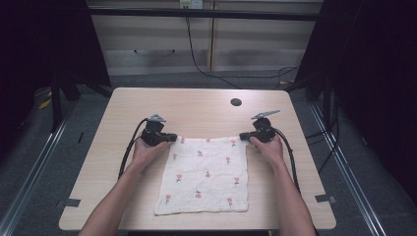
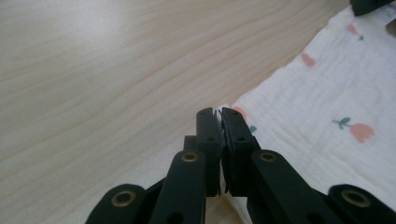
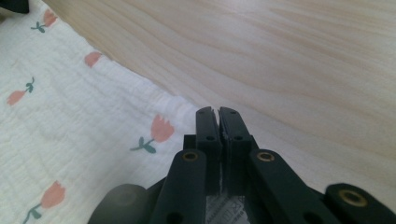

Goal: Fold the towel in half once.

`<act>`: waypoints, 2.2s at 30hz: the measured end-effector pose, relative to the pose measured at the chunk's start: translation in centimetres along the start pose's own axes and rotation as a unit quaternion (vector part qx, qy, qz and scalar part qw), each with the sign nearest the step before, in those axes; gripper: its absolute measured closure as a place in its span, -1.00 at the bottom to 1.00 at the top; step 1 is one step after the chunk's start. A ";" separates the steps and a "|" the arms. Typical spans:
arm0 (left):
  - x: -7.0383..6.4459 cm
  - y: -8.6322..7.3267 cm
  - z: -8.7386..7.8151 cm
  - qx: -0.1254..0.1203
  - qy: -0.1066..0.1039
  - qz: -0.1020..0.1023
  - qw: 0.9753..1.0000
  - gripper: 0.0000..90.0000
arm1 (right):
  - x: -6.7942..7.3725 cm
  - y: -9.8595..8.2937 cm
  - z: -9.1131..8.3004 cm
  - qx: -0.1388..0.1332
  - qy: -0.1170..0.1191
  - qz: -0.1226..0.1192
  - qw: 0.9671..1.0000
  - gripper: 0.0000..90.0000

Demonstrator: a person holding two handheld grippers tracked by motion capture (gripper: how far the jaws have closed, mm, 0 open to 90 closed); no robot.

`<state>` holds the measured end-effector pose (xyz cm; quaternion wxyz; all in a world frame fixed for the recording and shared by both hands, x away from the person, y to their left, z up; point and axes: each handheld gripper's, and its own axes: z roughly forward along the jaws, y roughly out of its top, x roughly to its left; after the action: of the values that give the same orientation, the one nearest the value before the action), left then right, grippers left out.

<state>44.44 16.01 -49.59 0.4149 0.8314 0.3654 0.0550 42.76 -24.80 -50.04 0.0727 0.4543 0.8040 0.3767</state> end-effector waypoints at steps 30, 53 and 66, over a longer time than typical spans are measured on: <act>0.0 2.0 -5.2 -0.082 -0.030 -0.019 0.996 0.93 | 1.3 3.4 -5.1 -0.086 0.011 -0.020 0.996 0.95; -0.7 0.7 -7.2 -0.103 -0.032 -0.010 0.994 0.94 | 3.1 3.1 -7.0 -0.105 0.030 -0.055 0.993 0.95; -2.6 -0.7 -8.6 -0.126 -0.043 -0.002 0.991 0.94 | 4.7 1.5 -8.3 -0.129 0.042 -0.070 0.988 0.95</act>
<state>38.80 20.15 -43.94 0.5323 0.7732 0.3387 0.0639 37.23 -25.11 -42.13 0.1235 0.3673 0.7809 0.4900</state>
